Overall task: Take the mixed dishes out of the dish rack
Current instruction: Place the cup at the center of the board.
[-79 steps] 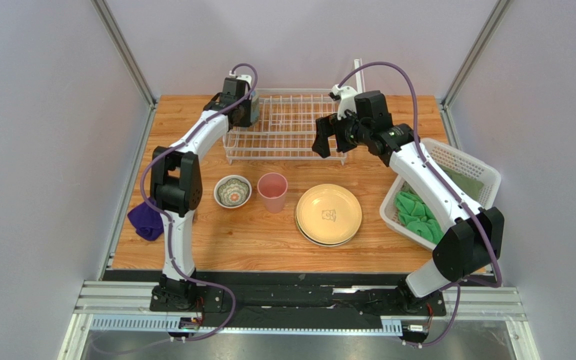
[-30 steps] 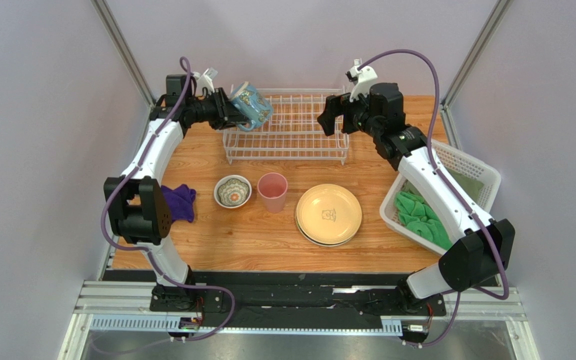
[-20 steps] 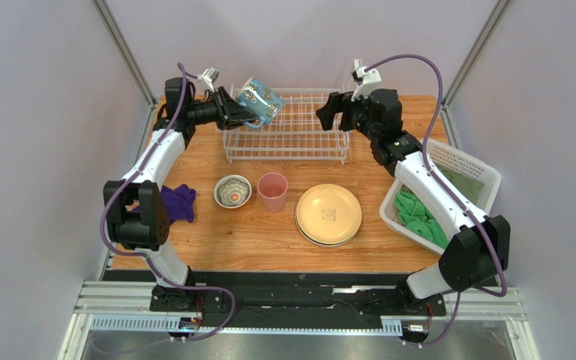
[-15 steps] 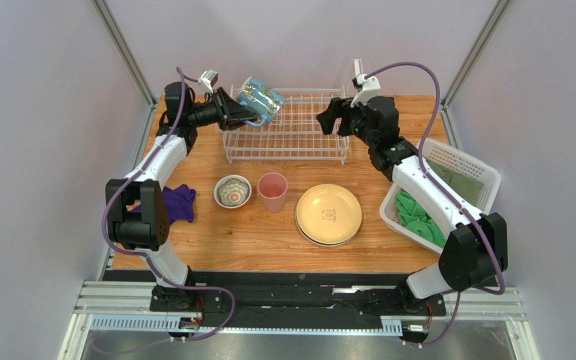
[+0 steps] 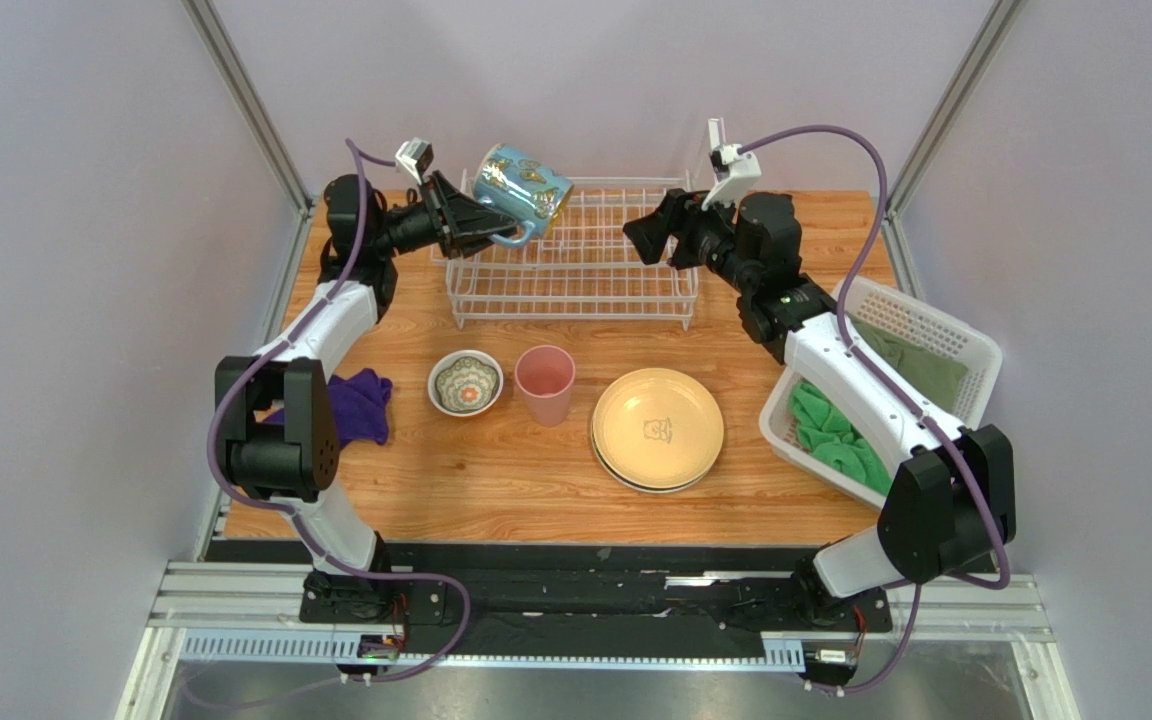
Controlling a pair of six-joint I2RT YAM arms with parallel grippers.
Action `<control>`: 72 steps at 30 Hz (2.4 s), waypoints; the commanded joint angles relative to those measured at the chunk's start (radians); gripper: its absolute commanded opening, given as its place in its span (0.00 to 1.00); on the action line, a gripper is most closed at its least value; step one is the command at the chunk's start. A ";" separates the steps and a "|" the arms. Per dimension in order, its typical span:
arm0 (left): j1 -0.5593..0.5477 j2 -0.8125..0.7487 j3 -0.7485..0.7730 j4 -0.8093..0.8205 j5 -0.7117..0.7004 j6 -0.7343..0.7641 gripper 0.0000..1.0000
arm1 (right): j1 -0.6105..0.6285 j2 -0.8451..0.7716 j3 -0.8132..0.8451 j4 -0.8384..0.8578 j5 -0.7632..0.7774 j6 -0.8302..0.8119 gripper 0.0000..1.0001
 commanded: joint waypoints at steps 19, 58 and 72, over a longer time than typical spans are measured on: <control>-0.132 -0.222 -0.050 0.125 -0.075 0.011 0.00 | 0.053 0.045 0.107 0.090 -0.200 0.016 0.64; -0.203 -0.292 -0.164 0.337 -0.128 -0.061 0.00 | 0.056 0.303 0.003 0.952 -0.611 0.375 0.17; -0.203 -0.286 -0.176 0.274 -0.124 -0.009 0.06 | 0.046 0.312 0.029 0.947 -0.636 0.383 0.00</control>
